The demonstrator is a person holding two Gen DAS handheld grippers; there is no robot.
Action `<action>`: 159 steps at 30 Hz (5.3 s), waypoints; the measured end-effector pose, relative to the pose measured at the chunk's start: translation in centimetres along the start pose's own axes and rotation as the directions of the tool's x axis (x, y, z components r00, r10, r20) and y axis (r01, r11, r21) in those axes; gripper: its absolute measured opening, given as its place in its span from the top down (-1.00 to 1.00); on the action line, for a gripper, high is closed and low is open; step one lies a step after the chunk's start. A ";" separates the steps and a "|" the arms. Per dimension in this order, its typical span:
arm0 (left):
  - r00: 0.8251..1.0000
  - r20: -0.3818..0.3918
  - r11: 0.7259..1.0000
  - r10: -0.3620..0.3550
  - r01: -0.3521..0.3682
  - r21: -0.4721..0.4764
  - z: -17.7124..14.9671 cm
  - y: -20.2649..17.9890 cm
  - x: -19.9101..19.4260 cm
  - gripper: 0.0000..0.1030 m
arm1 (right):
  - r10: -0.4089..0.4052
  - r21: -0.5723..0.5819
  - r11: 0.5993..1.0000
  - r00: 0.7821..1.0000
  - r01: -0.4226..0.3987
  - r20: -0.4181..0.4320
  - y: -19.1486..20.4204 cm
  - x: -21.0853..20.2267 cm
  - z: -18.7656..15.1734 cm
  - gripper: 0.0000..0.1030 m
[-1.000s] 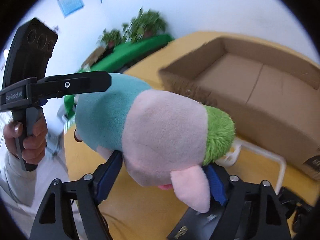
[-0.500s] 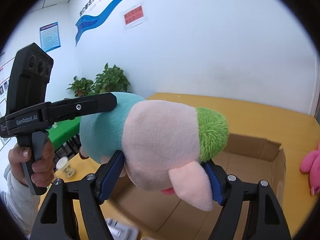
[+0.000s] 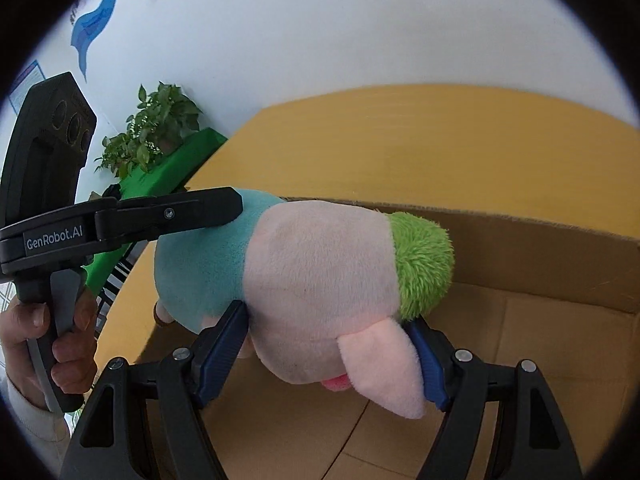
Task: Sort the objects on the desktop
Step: 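Lift the plush pig with both grippers and carry it over the cardboard box, then lower the pig into the box corner and open both grippers, then move both grippers to the black boxed charger, then grasp the black charger box with both grippers and lift it, then lower the charger box into the cardboard box beside the pig and release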
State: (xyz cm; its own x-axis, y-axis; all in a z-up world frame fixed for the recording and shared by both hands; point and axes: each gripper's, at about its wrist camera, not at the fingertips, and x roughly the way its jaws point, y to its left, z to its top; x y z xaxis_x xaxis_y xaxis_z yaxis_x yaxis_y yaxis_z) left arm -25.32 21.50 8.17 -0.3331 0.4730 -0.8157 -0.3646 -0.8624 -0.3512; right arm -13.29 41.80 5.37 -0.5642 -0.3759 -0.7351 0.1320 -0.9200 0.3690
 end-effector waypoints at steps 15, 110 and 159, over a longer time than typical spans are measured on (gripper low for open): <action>0.978 0.192 0.997 0.077 -0.076 -0.010 -0.4 -1.5 -6.9 -0.35 | 0.054 0.081 0.995 0.997 -0.059 0.057 0.2 0.4 0.3 -0.61; 0.872 0.382 0.902 -0.307 0.139 0.408 -24.7 -21.0 -25.9 -0.28 | -0.081 -0.482 0.828 0.911 0.288 0.404 15.9 -28.4 -21.7 -0.73; 0.986 -0.160 0.989 0.044 -0.020 0.147 -5.3 -17.6 8.7 -0.29 | -0.072 -0.191 0.980 0.995 0.059 -0.066 -7.8 -2.3 -4.2 -0.67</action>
State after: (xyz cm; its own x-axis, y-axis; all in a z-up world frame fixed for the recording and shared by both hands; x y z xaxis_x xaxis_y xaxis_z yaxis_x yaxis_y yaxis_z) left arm -17.19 39.83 4.77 -0.2055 0.3996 -0.8934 -0.4819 -0.8358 -0.2630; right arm -9.62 49.41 1.80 -0.5176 -0.3149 -0.7956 0.2518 -0.9447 0.2102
